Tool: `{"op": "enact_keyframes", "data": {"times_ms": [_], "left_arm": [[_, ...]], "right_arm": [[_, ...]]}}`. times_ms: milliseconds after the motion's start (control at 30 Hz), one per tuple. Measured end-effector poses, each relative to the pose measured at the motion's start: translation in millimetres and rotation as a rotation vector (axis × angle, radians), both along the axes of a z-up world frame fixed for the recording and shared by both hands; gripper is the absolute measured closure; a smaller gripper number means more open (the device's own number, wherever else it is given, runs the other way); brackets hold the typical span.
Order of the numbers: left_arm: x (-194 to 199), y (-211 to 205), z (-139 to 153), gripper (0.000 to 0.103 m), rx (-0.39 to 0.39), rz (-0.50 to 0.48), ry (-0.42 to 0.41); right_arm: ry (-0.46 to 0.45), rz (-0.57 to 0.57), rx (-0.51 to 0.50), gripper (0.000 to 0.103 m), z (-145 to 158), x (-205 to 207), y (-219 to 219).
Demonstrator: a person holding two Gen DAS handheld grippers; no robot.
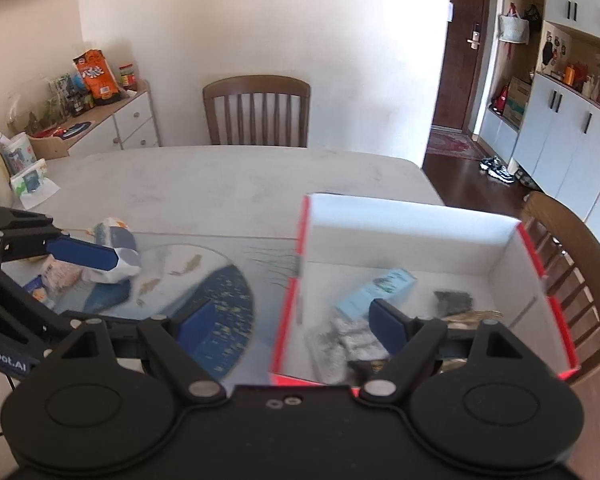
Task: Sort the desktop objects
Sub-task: 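Withdraw both tools from the box toward the tissue pack and toy pig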
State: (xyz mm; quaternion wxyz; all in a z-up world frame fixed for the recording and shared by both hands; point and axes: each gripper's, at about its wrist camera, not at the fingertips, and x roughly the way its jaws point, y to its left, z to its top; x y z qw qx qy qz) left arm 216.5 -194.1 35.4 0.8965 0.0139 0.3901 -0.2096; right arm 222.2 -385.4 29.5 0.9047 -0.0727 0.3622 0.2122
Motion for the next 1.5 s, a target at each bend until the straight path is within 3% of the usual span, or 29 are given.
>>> {"op": "enact_keyframes", "data": {"times_ms": [100,233,300,900,1200,1500], "left_arm": [[-7,24,0,0.017,-0.004,0.023,-0.011],[-15,57,-2,0.003,-0.010,0.073,-0.022],[-19,73,-4,0.001,0.002,0.096,-0.035],[-36,214,-31,0.000,0.016,0.282,-0.013],[-33,254,-38,0.000,0.002,0.327,-0.005],[-23,283,-53,0.000,0.044,0.334,0.018]], "right_arm": [[-0.009,0.014,0.000,0.019,0,-2,23],[-0.020,0.042,0.007,0.019,1,-2,54],[-0.023,0.054,0.010,0.019,1,-3,69],[0.009,0.181,-0.001,0.019,-20,12,189],[0.021,0.222,-0.017,0.019,-32,25,227],[0.071,0.232,-0.042,0.019,-57,46,255]]}}
